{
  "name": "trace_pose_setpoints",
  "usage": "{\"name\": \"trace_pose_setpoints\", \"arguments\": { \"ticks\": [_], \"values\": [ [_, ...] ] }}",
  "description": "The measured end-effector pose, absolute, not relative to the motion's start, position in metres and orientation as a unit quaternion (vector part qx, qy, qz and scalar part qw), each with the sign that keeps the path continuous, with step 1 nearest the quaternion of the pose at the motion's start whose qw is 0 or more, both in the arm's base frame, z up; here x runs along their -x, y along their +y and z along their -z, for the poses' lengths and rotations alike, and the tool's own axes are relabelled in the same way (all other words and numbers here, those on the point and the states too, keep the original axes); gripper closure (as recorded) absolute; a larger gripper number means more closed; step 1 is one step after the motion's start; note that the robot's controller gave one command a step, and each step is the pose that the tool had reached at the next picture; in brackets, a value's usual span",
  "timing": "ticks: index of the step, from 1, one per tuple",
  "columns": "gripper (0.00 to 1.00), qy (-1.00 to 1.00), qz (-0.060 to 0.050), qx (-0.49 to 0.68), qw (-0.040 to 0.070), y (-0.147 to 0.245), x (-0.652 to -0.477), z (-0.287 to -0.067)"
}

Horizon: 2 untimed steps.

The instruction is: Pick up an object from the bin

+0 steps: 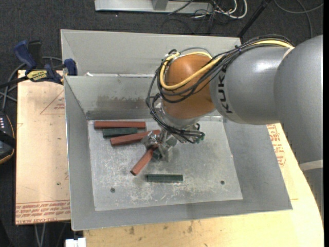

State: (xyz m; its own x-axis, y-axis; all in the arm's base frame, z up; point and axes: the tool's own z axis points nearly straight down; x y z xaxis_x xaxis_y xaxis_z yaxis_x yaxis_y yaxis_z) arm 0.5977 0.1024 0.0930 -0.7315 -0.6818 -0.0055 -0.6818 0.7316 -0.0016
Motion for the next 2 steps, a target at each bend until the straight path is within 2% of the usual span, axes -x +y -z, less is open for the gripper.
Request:
{"name": "trace_pose_setpoints", "arguments": {
  "ticks": [1,2],
  "values": [
    [1.0,0.931,0.0,0.366,0.003,0.103,-0.598,-0.107],
    [1.0,0.931,0.0,0.365,0.003,0.104,-0.6,-0.134]
  ]
}}
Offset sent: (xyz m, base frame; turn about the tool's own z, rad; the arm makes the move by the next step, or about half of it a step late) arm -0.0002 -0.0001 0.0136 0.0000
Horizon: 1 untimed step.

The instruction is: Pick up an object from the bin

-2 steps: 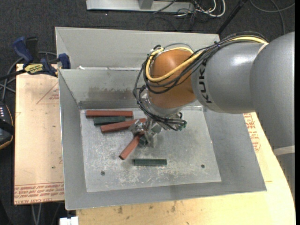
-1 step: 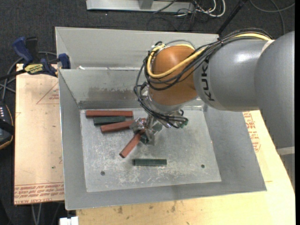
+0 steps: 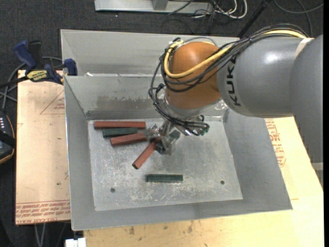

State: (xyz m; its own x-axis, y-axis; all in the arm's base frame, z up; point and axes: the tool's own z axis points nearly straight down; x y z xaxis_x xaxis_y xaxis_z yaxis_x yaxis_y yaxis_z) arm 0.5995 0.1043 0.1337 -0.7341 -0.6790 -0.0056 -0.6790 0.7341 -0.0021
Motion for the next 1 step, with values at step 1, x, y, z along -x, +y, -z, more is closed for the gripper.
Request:
{"name": "trace_pose_setpoints", "arguments": {
  "ticks": [1],
  "values": [
    [1.0,0.932,0.0,0.364,0.003,0.1052,-0.6005,-0.1493]
  ]
}}
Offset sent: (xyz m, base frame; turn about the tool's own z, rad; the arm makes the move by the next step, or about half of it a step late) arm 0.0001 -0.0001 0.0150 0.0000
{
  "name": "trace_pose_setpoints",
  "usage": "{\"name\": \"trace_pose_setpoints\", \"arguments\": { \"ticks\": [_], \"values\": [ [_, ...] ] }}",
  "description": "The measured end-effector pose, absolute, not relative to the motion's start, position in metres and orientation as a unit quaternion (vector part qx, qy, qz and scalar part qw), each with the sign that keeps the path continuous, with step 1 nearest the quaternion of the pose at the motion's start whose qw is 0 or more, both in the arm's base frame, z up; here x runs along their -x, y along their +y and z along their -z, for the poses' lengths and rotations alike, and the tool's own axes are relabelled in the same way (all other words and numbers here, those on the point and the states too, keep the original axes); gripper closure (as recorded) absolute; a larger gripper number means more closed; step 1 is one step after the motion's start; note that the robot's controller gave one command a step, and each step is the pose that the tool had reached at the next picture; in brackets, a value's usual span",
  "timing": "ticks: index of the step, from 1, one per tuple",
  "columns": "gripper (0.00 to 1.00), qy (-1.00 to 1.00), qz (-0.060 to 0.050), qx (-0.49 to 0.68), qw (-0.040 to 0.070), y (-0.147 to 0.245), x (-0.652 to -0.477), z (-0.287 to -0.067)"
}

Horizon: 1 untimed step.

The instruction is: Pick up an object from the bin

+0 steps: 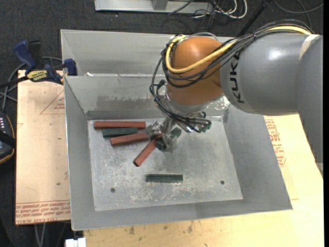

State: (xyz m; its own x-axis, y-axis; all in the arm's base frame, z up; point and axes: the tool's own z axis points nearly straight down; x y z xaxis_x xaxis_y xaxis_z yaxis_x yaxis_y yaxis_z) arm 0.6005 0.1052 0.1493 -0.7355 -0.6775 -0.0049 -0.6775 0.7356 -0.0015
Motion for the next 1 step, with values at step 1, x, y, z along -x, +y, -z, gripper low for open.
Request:
{"name": "trace_pose_setpoints", "arguments": {
  "ticks": [1],
  "values": [
    [1.0,0.932,0.0,0.362,0.004,0.1062,-0.6018,-0.1831]
  ]
}}
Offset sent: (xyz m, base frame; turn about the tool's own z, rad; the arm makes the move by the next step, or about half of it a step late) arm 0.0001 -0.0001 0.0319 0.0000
